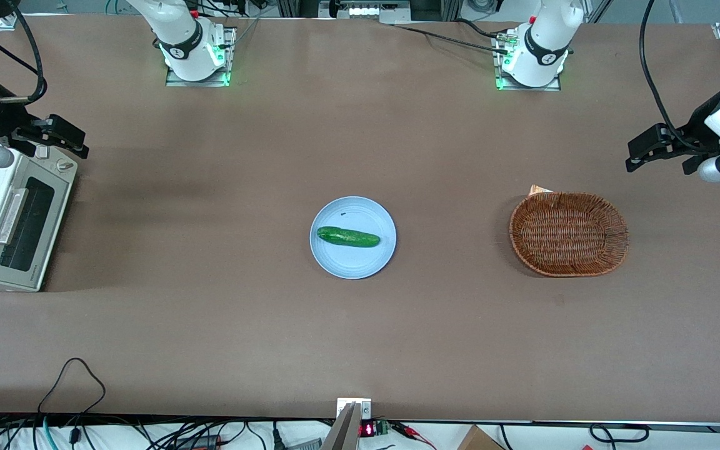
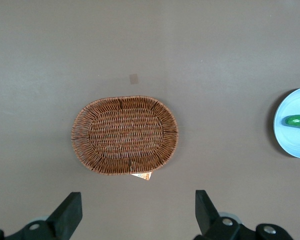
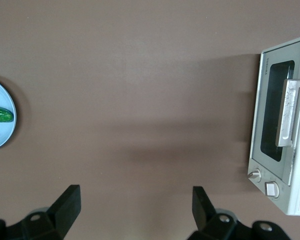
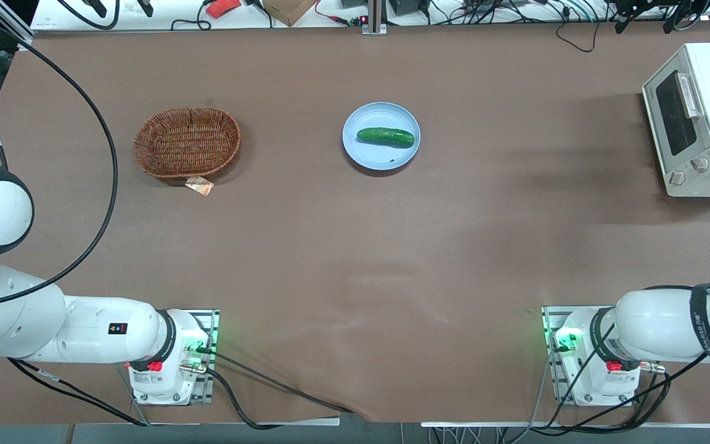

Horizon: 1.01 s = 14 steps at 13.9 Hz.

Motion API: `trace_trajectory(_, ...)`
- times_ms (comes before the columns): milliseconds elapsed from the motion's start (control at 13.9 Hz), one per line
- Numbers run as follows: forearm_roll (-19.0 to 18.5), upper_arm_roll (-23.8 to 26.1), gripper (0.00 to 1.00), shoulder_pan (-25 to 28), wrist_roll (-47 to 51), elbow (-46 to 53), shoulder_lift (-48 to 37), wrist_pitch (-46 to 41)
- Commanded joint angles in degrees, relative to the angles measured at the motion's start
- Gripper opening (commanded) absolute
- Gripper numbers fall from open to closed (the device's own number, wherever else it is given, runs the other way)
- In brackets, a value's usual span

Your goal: Open oven door with right arm only

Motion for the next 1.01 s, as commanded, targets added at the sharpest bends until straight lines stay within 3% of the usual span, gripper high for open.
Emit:
trace_trajectory(0,-0.24,0.53,0.99,-0.45,-0.85,-0.11,-0.46,-0.75)
trace_trajectory(794,-0.24,0.27,0.99,-0.62,0.29,-0.02,-0.20,-0.84)
trace_trajectory(938,-0.24,0.27,0.95,-0.62,0.29,-0.02,-0.20,-0.84)
